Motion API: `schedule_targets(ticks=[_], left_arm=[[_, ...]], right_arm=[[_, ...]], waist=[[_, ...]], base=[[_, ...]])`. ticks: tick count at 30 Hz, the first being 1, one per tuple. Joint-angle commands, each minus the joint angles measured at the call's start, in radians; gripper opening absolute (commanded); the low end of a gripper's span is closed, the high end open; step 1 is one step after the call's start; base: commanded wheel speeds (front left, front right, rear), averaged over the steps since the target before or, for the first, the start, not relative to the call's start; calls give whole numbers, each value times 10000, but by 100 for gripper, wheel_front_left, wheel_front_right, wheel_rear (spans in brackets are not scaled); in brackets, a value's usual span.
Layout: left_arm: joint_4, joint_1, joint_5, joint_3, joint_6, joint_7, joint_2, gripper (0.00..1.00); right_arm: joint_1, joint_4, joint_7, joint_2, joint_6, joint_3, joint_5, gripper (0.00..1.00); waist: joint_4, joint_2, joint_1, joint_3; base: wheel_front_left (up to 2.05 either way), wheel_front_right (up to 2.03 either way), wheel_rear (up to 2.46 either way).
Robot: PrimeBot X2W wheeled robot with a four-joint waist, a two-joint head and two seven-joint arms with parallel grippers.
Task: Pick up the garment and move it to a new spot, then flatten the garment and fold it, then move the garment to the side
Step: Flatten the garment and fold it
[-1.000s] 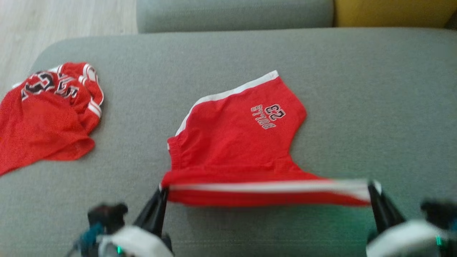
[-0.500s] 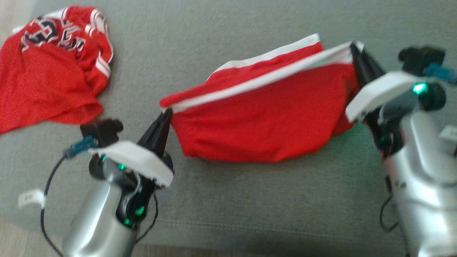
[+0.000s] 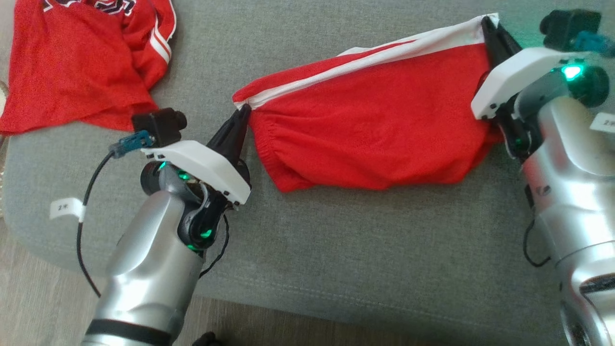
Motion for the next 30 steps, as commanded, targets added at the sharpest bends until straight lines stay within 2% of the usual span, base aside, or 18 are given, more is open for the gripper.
schedule_targets(ticks=[1,8,13,17,21,25,30], left_arm=[[-178,-282,-82,278,-51,-163,206,100],[281,-170,138,209,-14,-1231,445,100],[7,257,737,454,672,-2170,689,100],[-915,739,1392,848,1376,-2391,907,100],[-2285,1315,2216,1270,1889,-2415,1100,100],[-3392,2078,2820,1636,2166,-2418,1280,100],[-4104,3036,3190,1794,2325,-2419,1337,100]], right_arm=[[-223,-193,-216,166,65,225,103,100],[-298,205,-1428,435,65,877,473,100],[-55,-293,-2351,472,65,1279,334,100],[595,-1199,-2629,396,65,1090,-47,100],[1677,-2418,-2688,345,65,601,-536,100],[2905,-3683,-2669,506,65,241,-1032,100],[4528,-5148,-2312,729,65,-221,-1426,100]], waist=[[-36,1,-3,-18],[-499,1,-3,-182],[-920,1,-3,-592],[-1177,1,-3,-921],[-1396,1,-3,-1127],[-1701,1,-3,-1231],[-1858,1,-3,-1469]], base=[[0,0,0],[0,0,0],[0,0,0],[0,0,0],[0,0,0],[0,0,0],[0,0,0]])
